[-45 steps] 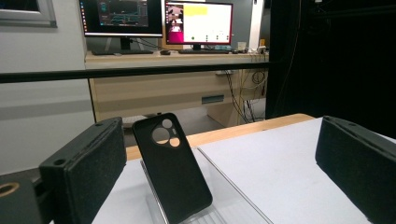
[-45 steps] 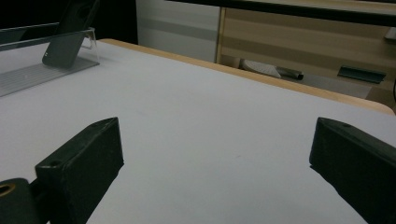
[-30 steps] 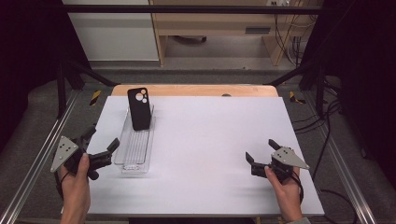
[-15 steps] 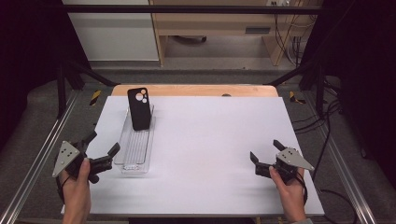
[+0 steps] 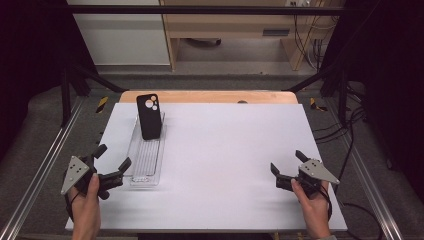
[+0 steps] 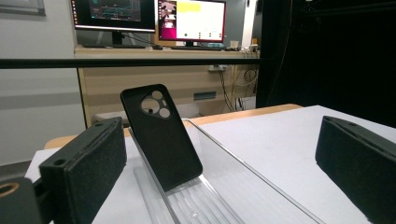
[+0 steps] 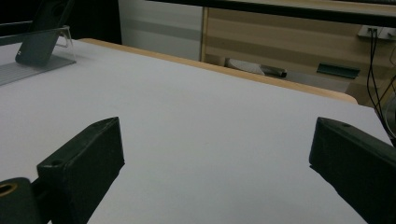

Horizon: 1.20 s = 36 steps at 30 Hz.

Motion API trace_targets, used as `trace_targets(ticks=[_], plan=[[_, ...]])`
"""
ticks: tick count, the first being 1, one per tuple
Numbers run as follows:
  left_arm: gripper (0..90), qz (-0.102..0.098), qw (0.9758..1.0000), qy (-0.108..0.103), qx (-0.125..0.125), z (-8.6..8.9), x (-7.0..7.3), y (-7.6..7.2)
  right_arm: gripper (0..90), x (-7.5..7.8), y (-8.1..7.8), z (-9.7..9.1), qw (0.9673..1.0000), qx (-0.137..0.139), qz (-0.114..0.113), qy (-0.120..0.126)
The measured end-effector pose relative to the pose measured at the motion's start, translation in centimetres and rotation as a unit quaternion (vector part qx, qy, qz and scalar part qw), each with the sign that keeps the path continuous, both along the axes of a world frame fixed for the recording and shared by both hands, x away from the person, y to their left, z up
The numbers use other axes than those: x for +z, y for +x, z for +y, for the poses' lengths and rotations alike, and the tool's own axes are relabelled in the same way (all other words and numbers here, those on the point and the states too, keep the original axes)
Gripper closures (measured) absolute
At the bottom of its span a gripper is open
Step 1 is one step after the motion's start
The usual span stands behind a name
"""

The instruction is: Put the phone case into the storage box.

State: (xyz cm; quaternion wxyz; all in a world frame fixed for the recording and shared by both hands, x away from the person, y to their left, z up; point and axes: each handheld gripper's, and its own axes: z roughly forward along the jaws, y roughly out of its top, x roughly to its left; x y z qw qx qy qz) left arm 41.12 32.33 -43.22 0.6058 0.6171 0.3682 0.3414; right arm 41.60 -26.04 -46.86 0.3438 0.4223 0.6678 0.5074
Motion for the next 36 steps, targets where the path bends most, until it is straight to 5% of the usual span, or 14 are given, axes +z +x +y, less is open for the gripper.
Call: trace_targets(ticks=[20, 29, 36], plan=[[1.4, 0.0, 0.9999, 0.014, -0.009, -0.4, -1.3, -1.0, 3.3, -0.2, -0.4, -1.0, 1.0, -0.006, 0.0, -0.003], [1.3, 0.012, 0.9983, 0.056, -0.011, -0.8, -1.9, -1.7, 3.3, -0.3, -0.5, -1.1, 1.0, -0.004, 0.0, -0.008], [1.3, 0.026, 0.9976, 0.065, -0.007, -0.6, -2.2, -2.4, 3.3, -0.5, -0.4, -0.8, 0.9999, 0.003, 0.004, -0.009]])
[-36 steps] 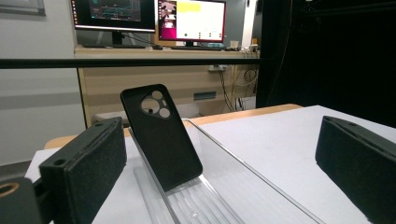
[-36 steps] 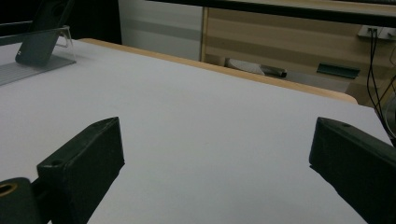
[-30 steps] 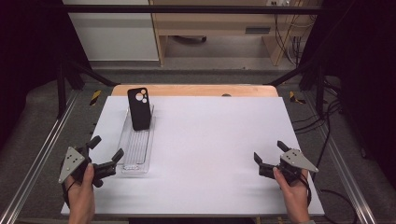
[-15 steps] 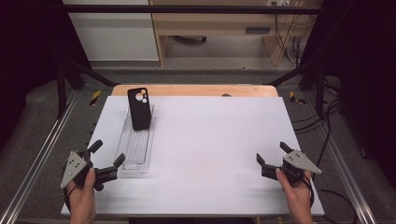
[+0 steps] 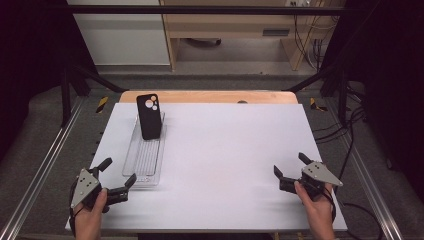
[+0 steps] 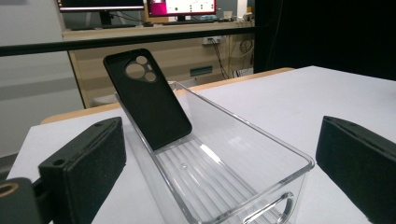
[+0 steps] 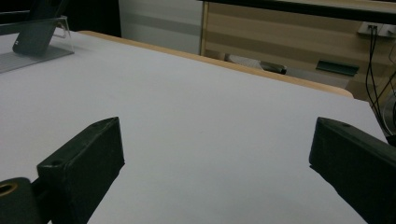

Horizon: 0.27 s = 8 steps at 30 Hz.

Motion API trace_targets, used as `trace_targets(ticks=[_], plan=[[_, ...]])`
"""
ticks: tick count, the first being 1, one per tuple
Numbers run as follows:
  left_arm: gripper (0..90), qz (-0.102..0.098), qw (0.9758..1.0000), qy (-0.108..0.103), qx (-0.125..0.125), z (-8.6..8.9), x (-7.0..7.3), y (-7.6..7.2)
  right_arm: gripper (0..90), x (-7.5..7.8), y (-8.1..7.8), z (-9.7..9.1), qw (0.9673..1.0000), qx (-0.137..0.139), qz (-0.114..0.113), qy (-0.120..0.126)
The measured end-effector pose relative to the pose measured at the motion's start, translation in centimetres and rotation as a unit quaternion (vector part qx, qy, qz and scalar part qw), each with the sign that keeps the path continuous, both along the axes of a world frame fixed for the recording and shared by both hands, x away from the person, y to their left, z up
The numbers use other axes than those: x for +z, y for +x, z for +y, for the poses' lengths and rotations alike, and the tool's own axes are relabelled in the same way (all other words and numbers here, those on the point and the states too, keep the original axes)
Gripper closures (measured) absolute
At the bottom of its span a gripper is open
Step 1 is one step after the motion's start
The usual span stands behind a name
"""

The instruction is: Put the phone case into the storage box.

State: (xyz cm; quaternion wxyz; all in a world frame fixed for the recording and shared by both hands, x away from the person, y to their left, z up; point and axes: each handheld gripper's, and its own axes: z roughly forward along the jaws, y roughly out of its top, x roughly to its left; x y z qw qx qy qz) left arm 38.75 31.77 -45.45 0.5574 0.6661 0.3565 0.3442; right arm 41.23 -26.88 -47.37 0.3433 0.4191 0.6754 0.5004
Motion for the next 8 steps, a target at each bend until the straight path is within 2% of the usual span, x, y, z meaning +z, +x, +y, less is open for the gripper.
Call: trace_targets(ticks=[4, 8], plan=[[1.3, 0.007, 0.9999, -0.002, 0.013, 0.25, -0.09, 0.25, 3.4, -0.15, 0.13, 0.15, 1.0, 0.002, 0.001, -0.004], [1.3, 0.004, 0.9998, -0.009, 0.02, 0.32, -0.02, 0.57, 3.3, -0.59, 0.37, 0.42, 0.9999, 0.006, 0.013, 0.0]])
